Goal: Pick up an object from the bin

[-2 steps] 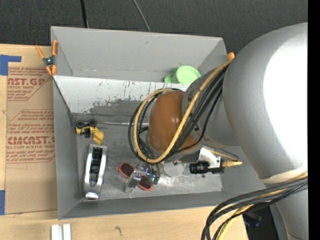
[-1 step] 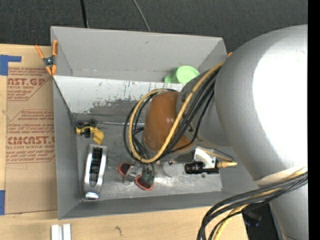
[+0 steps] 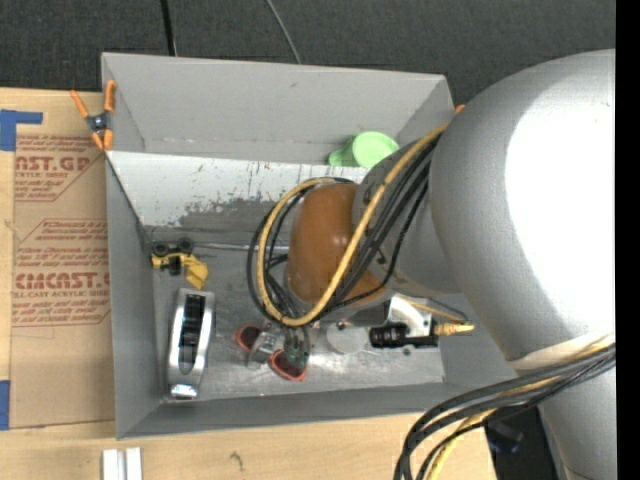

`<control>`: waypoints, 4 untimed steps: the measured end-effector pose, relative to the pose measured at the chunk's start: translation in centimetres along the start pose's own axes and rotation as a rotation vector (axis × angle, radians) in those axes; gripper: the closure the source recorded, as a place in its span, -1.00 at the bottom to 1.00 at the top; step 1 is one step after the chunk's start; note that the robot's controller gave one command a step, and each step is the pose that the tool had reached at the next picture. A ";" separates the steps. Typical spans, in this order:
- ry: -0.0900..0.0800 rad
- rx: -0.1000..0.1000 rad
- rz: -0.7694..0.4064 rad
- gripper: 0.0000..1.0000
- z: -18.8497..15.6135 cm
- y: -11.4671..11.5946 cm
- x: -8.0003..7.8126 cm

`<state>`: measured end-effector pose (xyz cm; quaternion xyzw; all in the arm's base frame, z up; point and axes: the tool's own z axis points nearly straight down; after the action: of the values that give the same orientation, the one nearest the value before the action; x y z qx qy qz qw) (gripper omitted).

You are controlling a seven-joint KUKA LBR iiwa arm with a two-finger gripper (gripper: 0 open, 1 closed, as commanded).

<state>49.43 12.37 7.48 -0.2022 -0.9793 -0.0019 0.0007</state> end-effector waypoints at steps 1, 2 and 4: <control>0.001 0.001 0.000 1.00 -0.1 0.0 0.1; 0.004 0.005 0.000 1.00 -0.8 -0.1 0.2; 0.001 0.006 0.001 1.00 -4.8 -0.2 0.2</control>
Offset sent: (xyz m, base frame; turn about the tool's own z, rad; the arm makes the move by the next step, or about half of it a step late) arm 0.0000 0.0000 0.0687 0.0000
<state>49.22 12.24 12.29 -0.2026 -0.9793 0.0008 0.0020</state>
